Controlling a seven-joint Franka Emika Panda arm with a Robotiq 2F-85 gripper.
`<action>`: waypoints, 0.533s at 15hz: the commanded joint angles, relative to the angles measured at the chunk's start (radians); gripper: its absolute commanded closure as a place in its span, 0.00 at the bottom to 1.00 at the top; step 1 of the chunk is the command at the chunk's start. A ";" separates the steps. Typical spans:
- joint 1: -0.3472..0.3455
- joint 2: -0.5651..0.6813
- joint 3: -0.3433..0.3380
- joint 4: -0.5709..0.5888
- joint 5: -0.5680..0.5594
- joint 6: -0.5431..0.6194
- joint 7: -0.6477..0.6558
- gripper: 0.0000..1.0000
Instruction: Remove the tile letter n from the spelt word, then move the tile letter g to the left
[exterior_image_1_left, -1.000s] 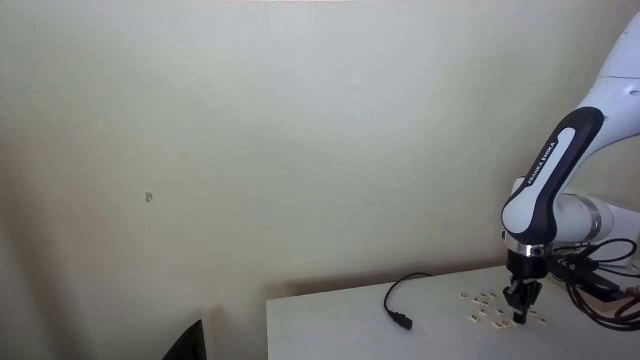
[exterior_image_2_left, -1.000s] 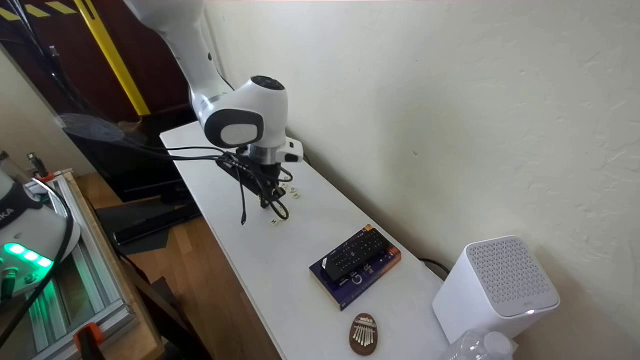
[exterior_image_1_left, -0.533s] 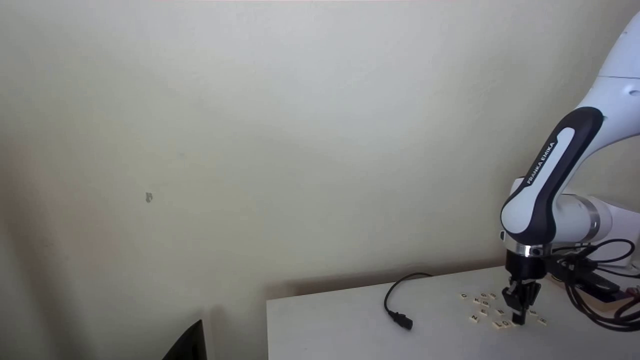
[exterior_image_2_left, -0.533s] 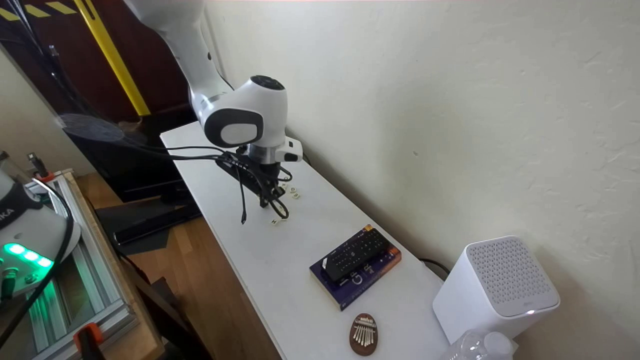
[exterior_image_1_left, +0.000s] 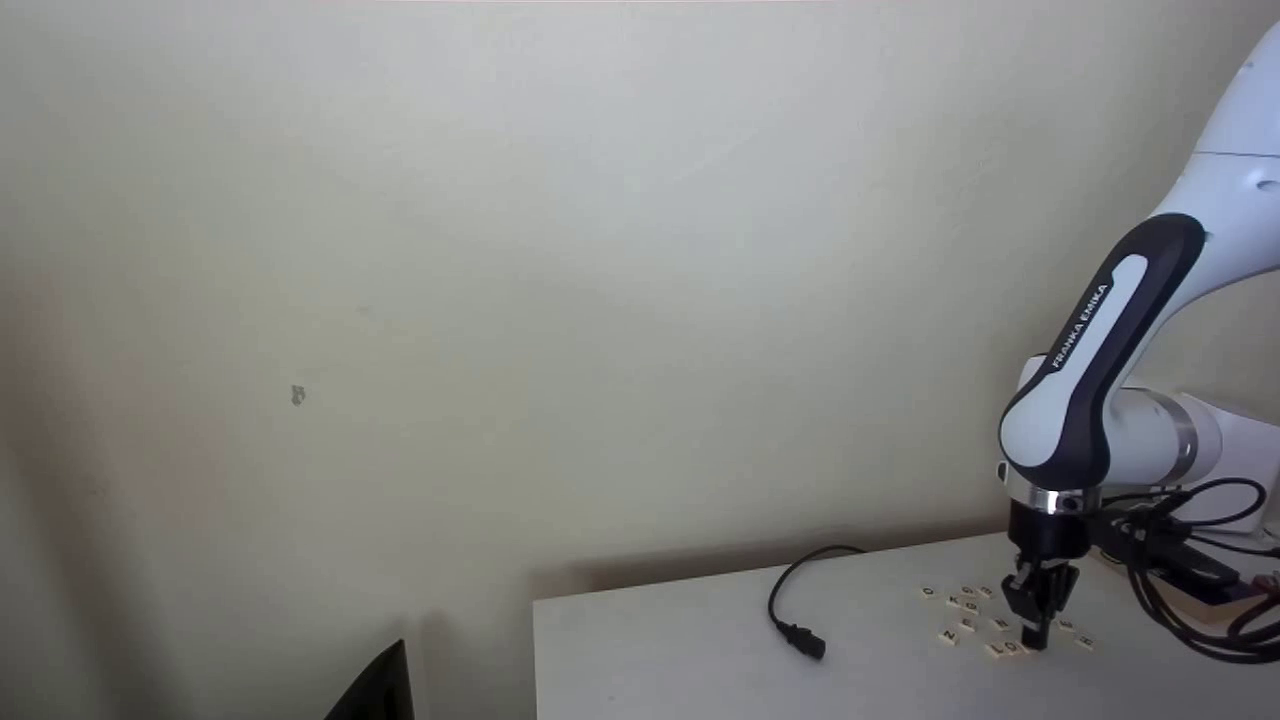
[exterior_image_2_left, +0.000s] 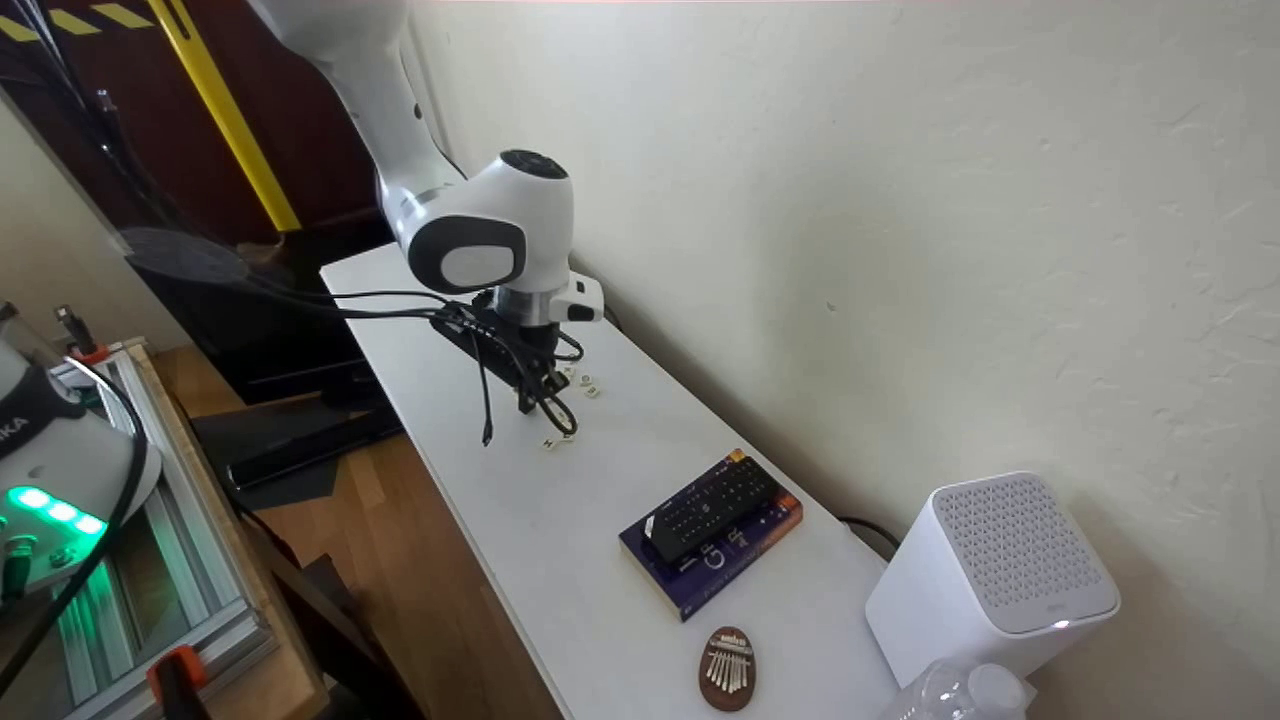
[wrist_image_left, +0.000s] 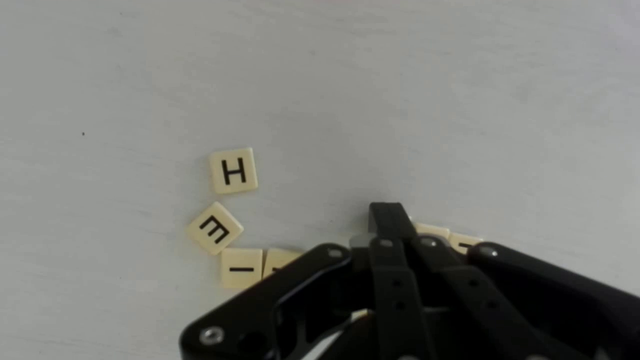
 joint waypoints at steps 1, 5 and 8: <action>0.004 0.043 0.004 0.027 -0.003 -0.010 -0.011 1.00; 0.007 0.048 0.002 0.031 -0.004 -0.011 -0.010 1.00; 0.008 0.050 0.001 0.034 -0.003 -0.010 -0.008 1.00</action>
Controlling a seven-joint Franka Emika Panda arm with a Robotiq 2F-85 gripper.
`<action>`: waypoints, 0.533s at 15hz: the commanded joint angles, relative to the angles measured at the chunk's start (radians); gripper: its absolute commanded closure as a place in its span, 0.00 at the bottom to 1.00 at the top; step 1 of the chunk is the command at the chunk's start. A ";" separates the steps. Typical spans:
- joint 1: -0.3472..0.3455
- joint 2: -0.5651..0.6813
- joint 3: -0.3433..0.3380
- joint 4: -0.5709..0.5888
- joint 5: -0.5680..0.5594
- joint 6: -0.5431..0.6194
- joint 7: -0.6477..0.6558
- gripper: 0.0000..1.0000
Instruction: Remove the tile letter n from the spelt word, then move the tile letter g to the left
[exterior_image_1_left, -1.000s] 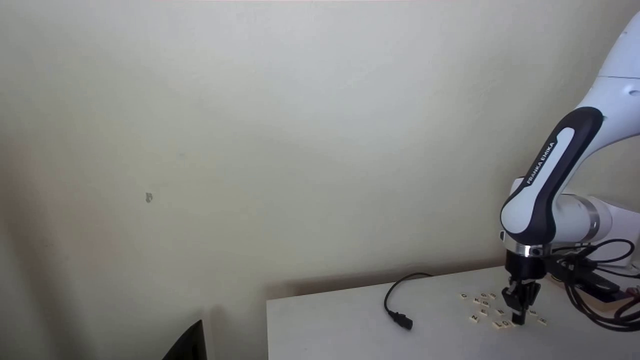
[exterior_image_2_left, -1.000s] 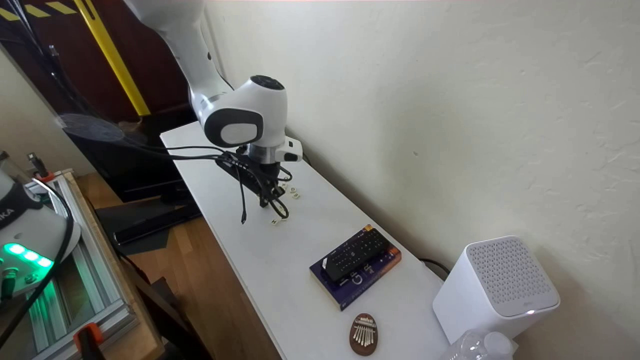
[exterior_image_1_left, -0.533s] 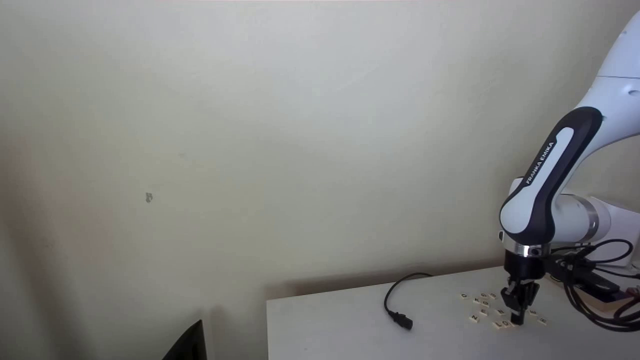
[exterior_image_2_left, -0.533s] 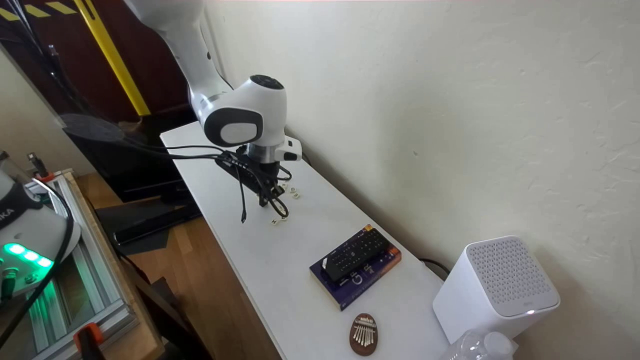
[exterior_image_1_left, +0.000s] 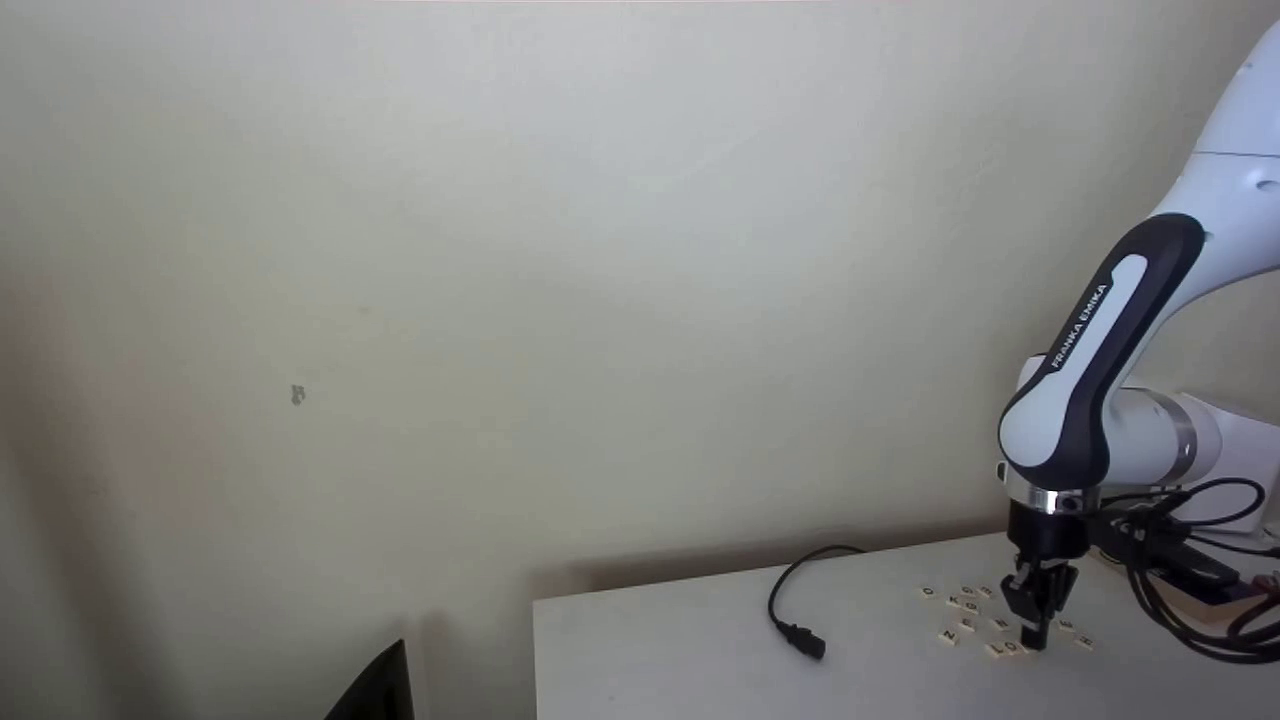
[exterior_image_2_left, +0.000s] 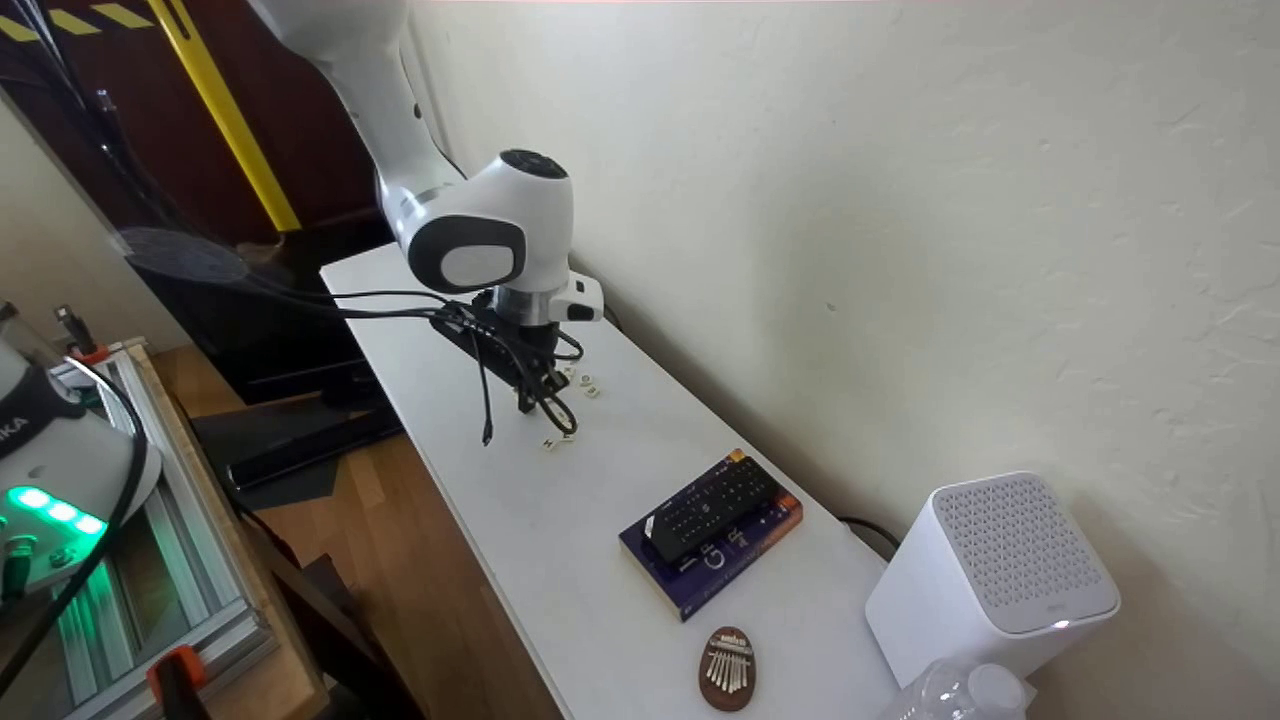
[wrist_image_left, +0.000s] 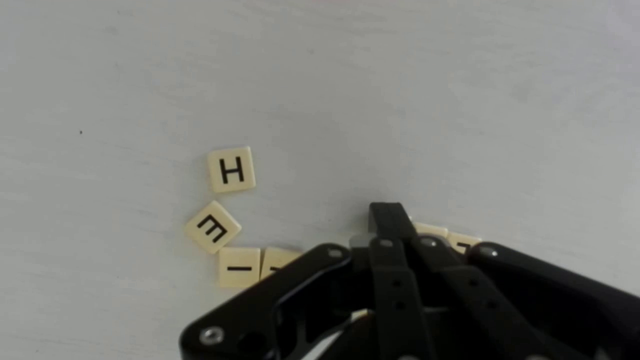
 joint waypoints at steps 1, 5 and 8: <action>0.007 0.050 0.000 0.034 -0.004 -0.011 -0.008 1.00; 0.009 0.048 -0.001 0.032 -0.005 -0.008 -0.007 1.00; 0.007 0.028 0.002 0.013 -0.005 -0.001 -0.010 1.00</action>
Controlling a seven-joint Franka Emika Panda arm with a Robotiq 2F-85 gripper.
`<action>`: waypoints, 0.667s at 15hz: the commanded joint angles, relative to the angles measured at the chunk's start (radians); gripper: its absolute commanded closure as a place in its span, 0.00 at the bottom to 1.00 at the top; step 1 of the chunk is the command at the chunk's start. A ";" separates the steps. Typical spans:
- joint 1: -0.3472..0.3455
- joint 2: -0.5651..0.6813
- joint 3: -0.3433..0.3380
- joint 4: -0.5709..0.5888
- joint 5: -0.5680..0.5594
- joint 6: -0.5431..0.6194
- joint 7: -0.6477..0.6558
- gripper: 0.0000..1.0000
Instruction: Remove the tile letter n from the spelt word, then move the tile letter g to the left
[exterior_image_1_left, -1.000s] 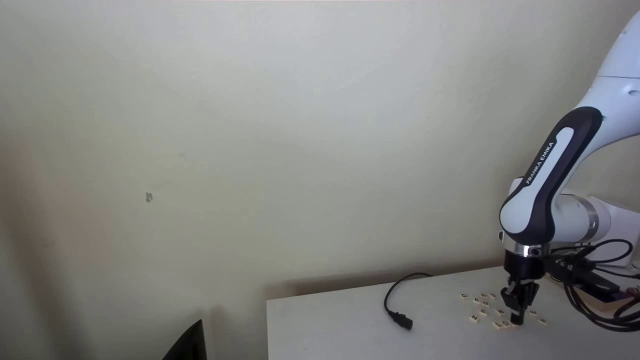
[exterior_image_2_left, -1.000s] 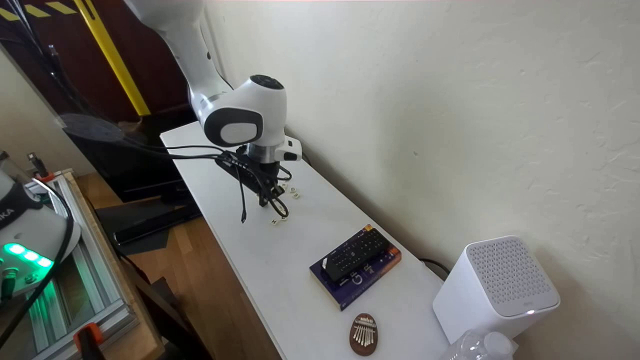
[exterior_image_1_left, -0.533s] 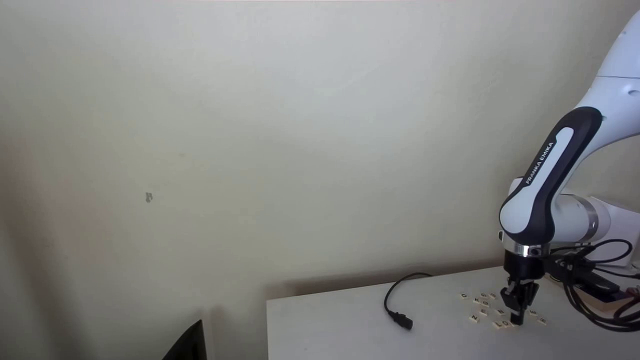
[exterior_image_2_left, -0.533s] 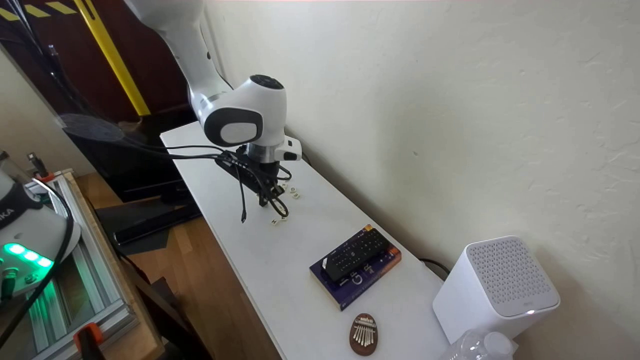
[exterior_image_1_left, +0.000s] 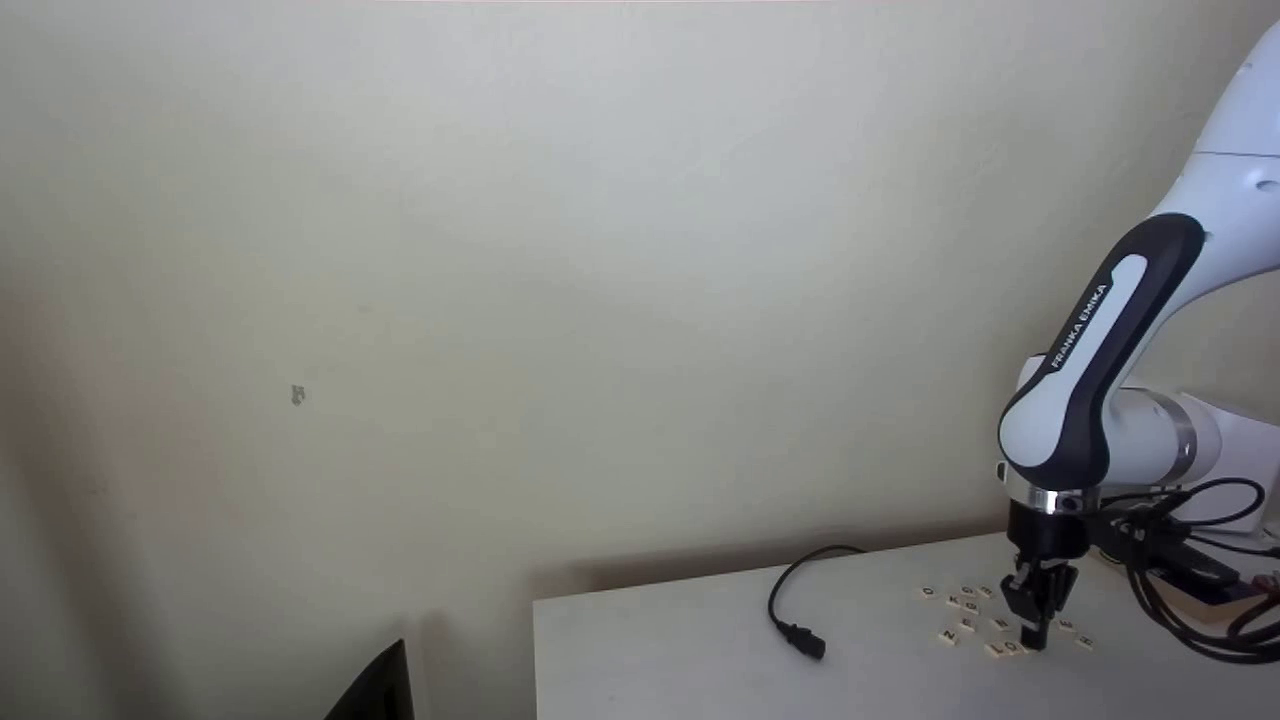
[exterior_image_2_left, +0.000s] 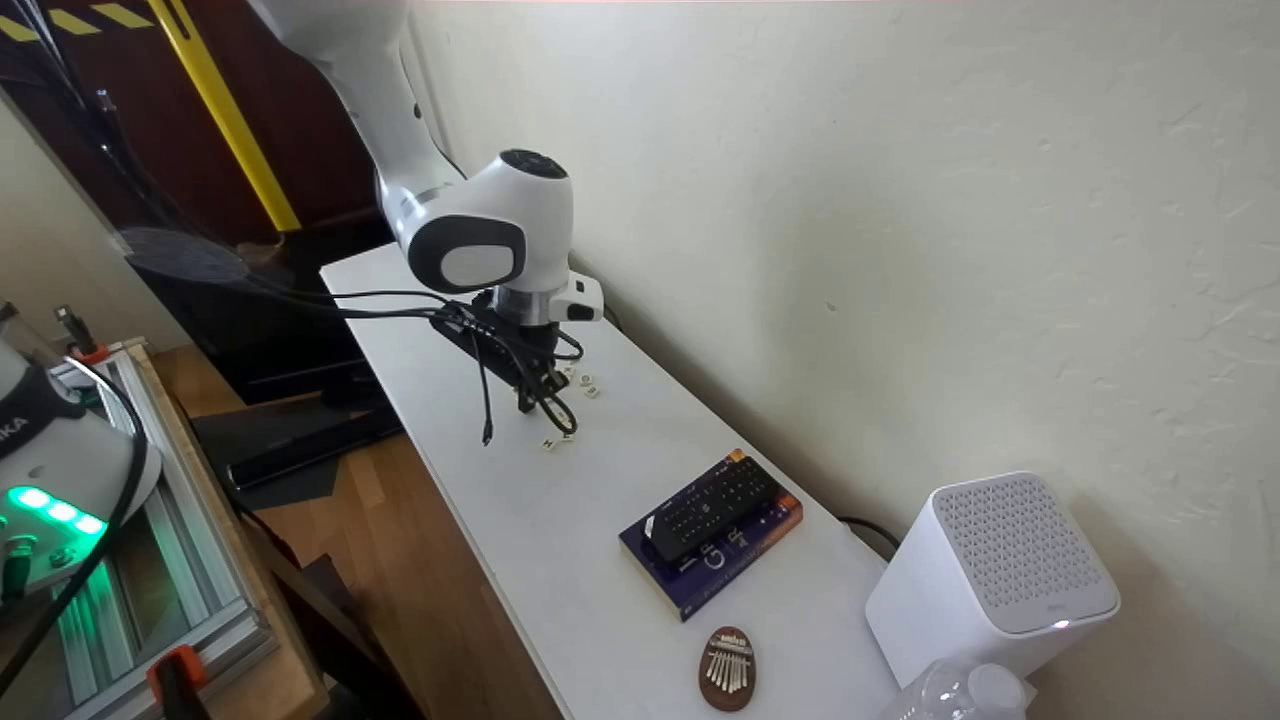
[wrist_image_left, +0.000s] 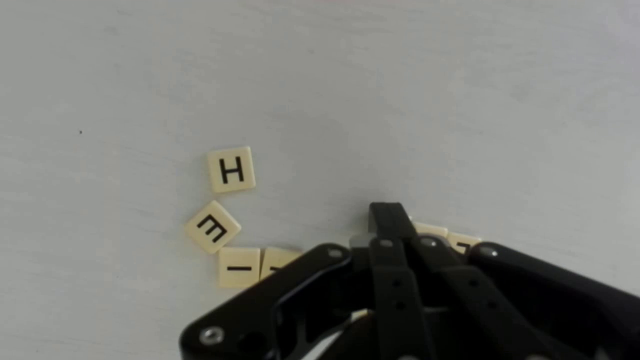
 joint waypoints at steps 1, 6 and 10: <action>0.009 0.022 -0.001 0.007 -0.005 0.002 -0.006 1.00; 0.015 0.003 -0.002 -0.015 -0.008 0.022 -0.005 1.00; 0.019 -0.004 -0.003 -0.024 -0.008 0.033 -0.002 1.00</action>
